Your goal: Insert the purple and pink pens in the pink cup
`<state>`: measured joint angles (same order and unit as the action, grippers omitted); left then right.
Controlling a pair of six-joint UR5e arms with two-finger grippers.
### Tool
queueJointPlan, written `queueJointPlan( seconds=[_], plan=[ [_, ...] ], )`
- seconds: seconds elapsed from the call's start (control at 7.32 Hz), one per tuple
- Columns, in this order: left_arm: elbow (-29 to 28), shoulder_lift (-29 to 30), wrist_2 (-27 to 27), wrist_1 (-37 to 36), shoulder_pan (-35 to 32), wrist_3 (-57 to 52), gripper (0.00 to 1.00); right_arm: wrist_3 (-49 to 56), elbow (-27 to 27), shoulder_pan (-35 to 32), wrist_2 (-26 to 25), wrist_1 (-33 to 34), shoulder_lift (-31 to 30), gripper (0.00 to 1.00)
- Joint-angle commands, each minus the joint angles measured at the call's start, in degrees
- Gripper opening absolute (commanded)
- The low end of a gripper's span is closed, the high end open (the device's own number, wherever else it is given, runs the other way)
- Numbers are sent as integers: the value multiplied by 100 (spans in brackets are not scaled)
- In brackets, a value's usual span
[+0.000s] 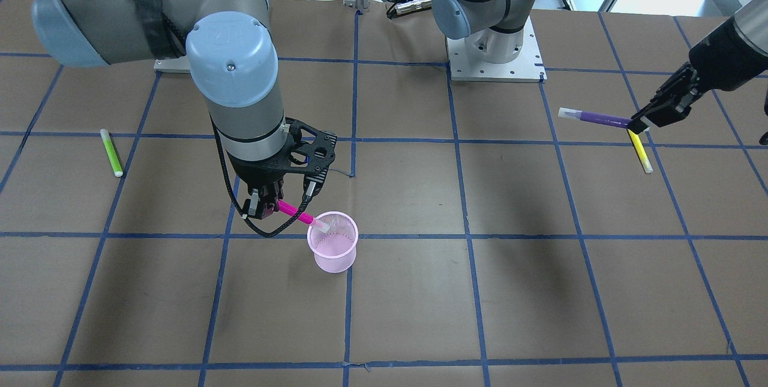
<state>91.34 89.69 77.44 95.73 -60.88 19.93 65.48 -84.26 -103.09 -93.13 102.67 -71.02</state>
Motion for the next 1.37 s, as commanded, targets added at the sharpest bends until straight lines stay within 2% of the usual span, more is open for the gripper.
queueJointPlan(
  seconds=[0.0,0.27,0.41,0.55,0.68,1.09,1.23],
  plan=[
    [24,-74,-158,-1,-99,2,5,-149,-12,-62,-162,-10,184,15],
    [102,-171,-150,-1,-213,2,4,-158,6,-193,-162,34,325,17],
    [120,-206,-141,-1,-283,19,4,-193,-3,-211,-162,17,326,33],
    [120,-215,-141,-19,-310,37,4,-228,-11,-211,-101,8,334,71],
    [120,-206,-150,-28,-310,72,4,-229,-12,-211,-135,16,326,100],
    [120,-259,-141,-142,-389,344,4,-386,85,-55,-127,69,169,100],
    [120,-242,-63,-612,-851,597,4,-970,59,182,-127,43,-172,100]
  ],
)
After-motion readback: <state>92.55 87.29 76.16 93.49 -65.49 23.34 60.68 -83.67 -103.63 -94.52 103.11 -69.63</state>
